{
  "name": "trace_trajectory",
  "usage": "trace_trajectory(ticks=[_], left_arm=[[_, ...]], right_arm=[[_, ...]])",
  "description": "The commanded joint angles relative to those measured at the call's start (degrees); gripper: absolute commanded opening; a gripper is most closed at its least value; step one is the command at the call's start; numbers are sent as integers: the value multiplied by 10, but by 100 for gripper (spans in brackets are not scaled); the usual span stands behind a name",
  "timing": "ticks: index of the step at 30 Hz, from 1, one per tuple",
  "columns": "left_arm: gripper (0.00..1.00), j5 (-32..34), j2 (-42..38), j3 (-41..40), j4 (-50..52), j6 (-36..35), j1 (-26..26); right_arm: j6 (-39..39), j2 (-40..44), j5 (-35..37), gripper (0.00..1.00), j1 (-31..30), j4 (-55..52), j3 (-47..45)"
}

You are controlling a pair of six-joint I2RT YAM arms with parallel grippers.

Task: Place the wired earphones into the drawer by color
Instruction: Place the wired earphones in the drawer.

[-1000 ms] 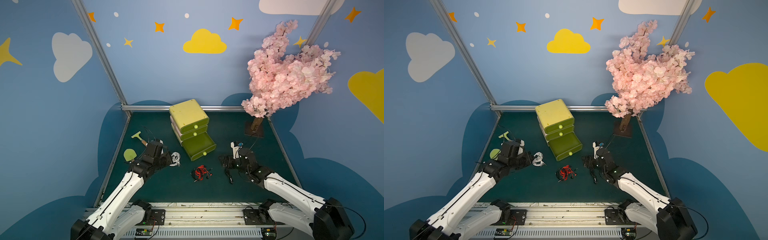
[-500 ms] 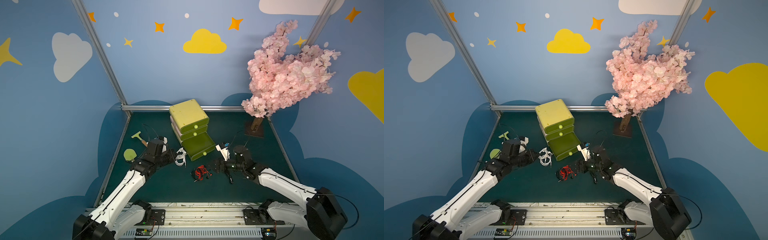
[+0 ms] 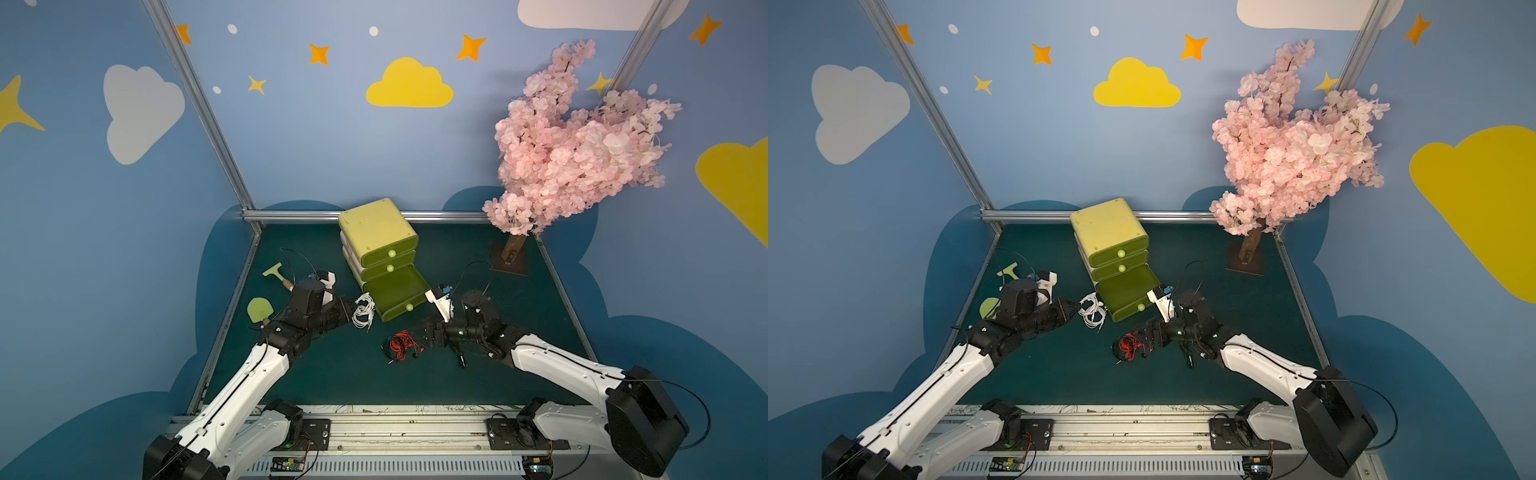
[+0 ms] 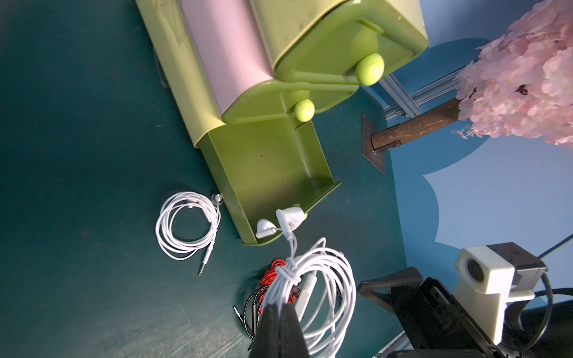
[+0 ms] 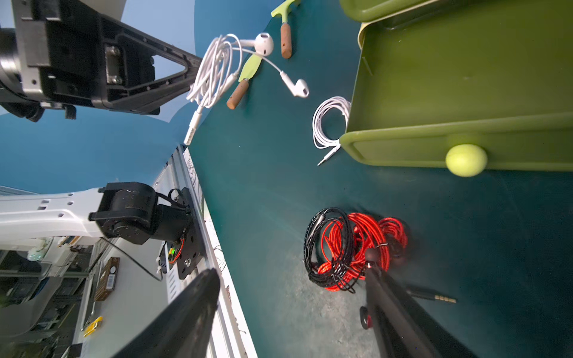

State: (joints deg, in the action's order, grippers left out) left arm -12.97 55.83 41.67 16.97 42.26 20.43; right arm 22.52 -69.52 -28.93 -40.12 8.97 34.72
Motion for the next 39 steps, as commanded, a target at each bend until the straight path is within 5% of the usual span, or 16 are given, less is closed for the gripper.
trace_trajectory(ticks=[1,15,39], left_arm=[[3,-9,17,4,-39,0,3],[3,49,185,61,-135,21,28],[3,163,339,83,-238,72,75]], right_arm=[[6,33,53,81,-2,-1,4],[64,174,283,91,7,-70,-48],[35,290,334,98,17,-81,-107]])
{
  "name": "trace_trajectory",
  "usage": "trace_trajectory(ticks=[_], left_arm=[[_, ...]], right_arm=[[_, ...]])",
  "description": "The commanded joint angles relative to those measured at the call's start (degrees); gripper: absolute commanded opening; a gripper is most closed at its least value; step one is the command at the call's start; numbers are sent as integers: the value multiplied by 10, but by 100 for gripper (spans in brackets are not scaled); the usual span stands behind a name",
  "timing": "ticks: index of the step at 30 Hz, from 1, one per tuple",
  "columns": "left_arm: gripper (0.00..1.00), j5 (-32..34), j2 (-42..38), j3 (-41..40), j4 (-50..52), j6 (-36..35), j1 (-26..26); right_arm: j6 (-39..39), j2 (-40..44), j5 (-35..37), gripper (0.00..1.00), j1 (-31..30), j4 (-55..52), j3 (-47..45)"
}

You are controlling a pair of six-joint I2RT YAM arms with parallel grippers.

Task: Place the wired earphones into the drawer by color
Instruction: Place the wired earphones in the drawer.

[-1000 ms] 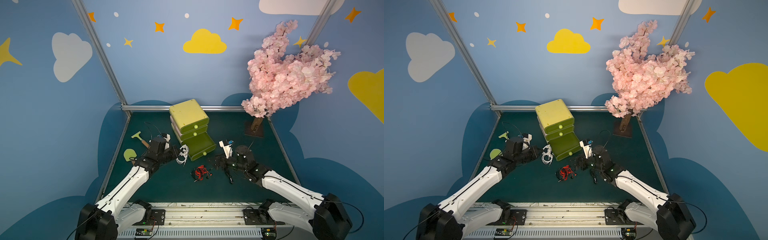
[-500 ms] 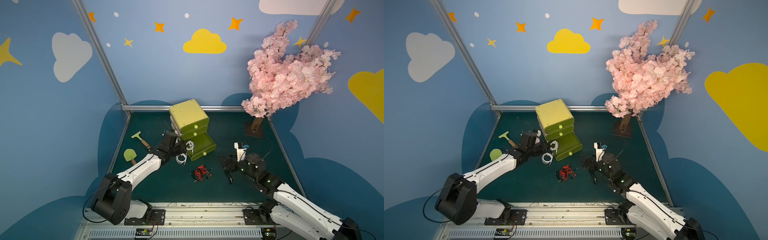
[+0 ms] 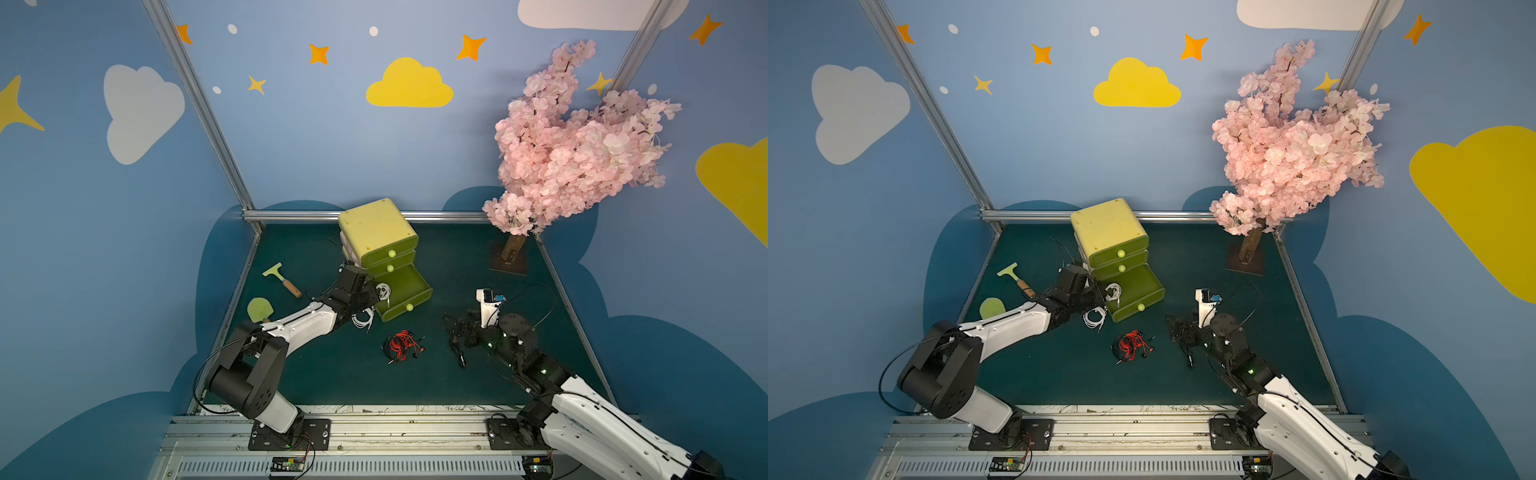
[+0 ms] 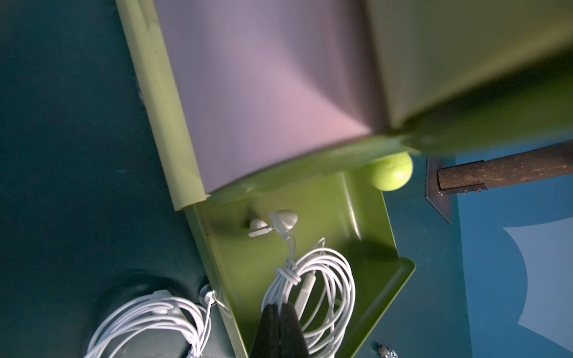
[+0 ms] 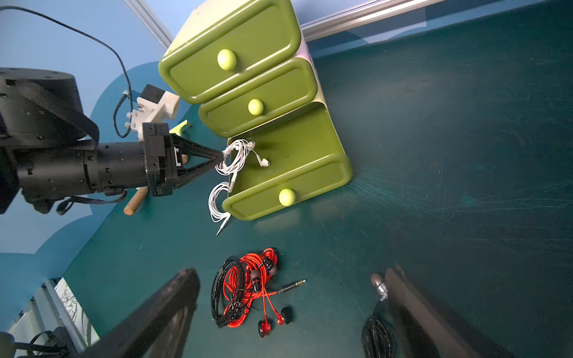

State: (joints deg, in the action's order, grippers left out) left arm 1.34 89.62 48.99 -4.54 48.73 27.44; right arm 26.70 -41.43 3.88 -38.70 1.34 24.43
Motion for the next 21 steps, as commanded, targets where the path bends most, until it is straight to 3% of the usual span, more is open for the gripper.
trace_trajectory(ticks=[1,21], left_arm=[[3,23,4,11,-23,8,6],[21,17,-9,0,-14,22,7]], right_arm=[[-7,10,5,98,4,-4,-4],[-12,9,-13,98,6,5,-5]])
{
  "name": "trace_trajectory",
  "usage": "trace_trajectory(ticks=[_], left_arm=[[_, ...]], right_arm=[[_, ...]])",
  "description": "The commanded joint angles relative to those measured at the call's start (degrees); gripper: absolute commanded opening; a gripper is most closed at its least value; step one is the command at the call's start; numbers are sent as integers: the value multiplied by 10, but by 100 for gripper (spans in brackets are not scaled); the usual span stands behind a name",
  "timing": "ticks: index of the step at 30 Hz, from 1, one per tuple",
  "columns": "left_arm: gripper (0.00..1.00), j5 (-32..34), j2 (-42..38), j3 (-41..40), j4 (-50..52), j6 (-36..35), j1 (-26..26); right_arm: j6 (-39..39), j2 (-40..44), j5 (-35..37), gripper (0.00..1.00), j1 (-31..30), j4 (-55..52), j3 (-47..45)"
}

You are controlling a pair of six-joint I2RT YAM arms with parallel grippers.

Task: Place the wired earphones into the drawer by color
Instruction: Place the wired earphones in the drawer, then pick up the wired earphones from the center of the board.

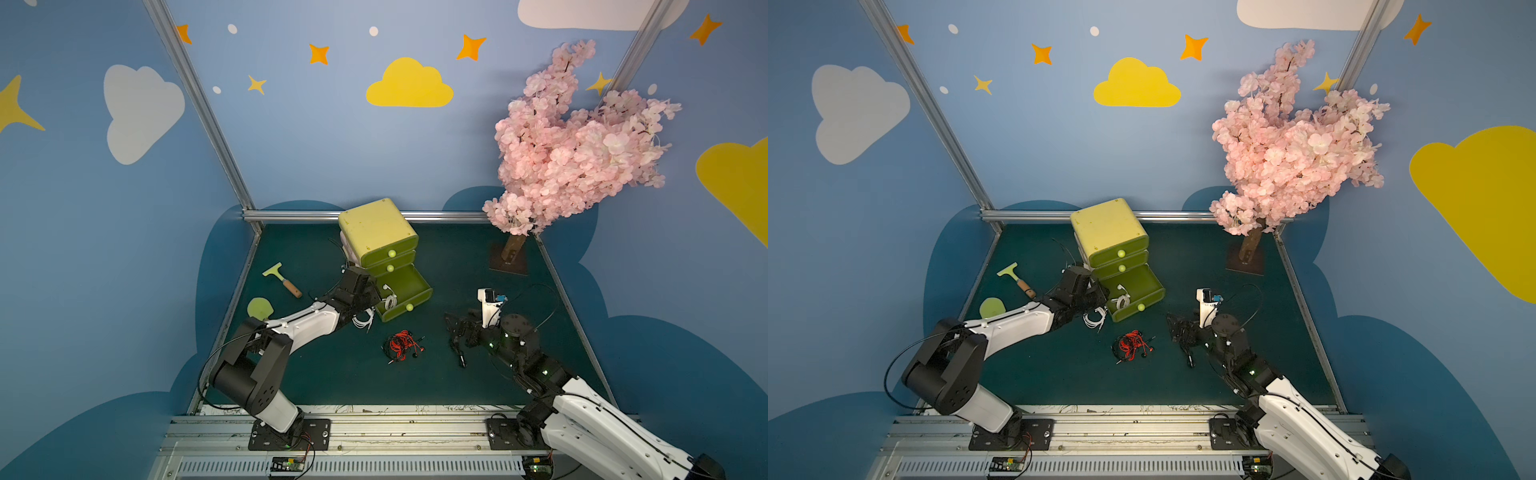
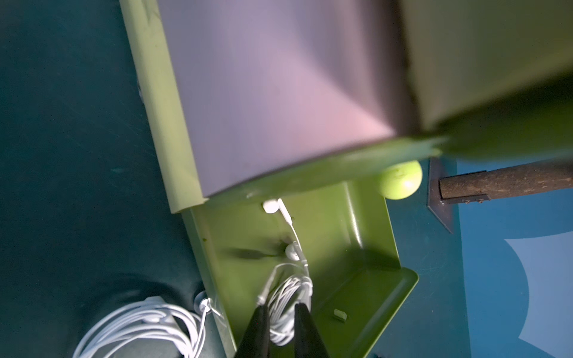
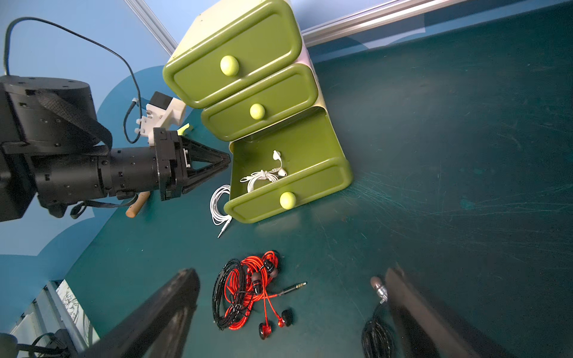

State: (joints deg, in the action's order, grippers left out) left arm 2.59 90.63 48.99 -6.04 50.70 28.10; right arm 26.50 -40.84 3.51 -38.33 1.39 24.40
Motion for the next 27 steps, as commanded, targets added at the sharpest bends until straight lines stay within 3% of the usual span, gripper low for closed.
trace_trajectory(ticks=[1,7,17,22,27], left_arm=[[24,6,-30,-6,2,4,0],[38,31,-127,-60,29,4,1],[98,61,-304,-139,133,-64,-1],[100,75,-351,-150,213,-106,-4],[100,61,-342,-158,246,-148,-19]], right_arm=[[-13,2,-14,98,3,7,-4],[-24,-19,-52,98,2,17,7],[-53,-127,-203,98,0,13,77],[-38,-204,-263,98,-2,4,125],[-31,-276,-282,98,-2,-1,168]])
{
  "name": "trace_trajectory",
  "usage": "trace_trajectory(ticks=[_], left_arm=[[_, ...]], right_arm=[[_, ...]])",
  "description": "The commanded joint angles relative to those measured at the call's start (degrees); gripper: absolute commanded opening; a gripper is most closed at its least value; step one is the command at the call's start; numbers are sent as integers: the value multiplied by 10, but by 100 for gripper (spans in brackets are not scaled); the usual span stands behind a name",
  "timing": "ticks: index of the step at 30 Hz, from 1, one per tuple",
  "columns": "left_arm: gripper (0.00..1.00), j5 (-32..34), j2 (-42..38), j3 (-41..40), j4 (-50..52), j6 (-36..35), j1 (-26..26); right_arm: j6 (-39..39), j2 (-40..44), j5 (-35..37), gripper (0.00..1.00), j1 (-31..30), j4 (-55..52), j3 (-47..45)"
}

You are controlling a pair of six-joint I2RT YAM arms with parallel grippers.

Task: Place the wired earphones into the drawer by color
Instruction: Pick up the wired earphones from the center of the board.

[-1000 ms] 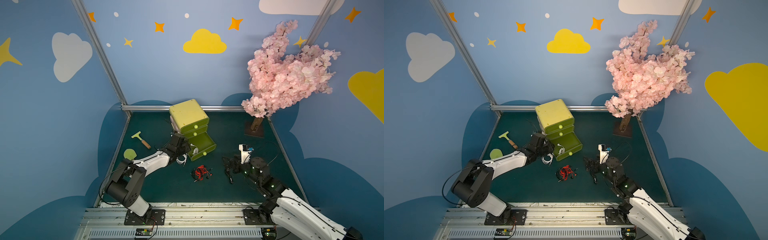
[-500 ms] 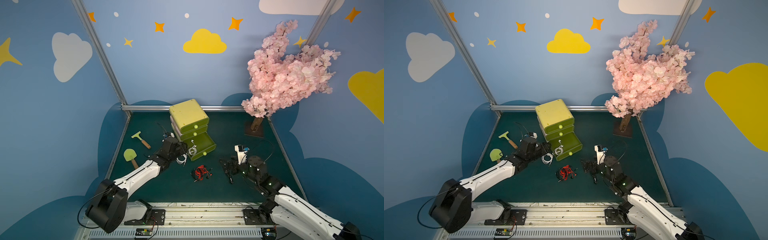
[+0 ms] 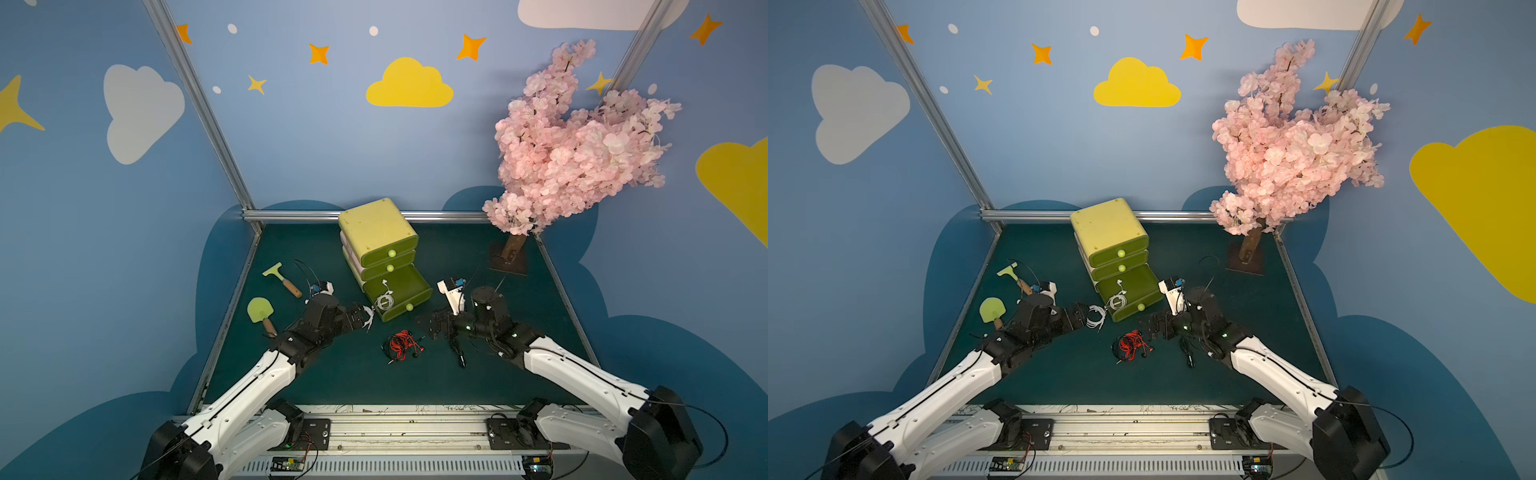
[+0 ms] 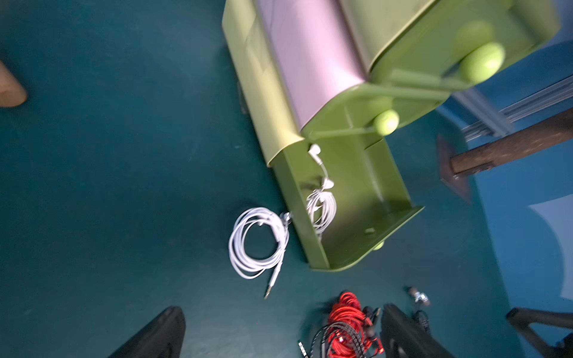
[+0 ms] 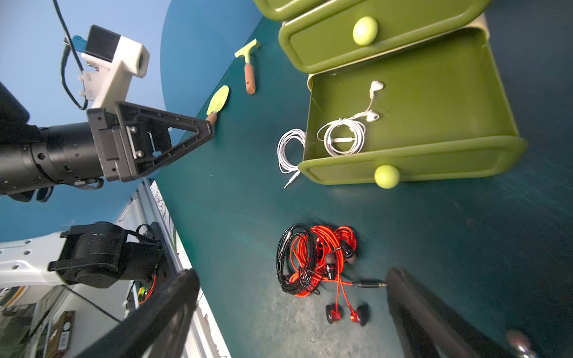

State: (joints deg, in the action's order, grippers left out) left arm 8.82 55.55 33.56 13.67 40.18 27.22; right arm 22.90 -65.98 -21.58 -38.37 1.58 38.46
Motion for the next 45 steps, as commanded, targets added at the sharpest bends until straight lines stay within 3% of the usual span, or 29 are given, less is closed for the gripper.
trace_trajectory(ticks=[1,16,34,45], left_arm=[[100,-6,17,-3,53,-46,-15],[98,-88,185,43,7,-74,-78],[75,-77,347,128,-30,-83,-80],[53,-79,386,142,-35,-84,-70]], right_arm=[[11,-34,-27,98,-2,-4,32],[39,-72,-5,98,-1,0,39],[55,-48,15,98,0,-2,18],[71,-9,58,98,4,-1,-13]])
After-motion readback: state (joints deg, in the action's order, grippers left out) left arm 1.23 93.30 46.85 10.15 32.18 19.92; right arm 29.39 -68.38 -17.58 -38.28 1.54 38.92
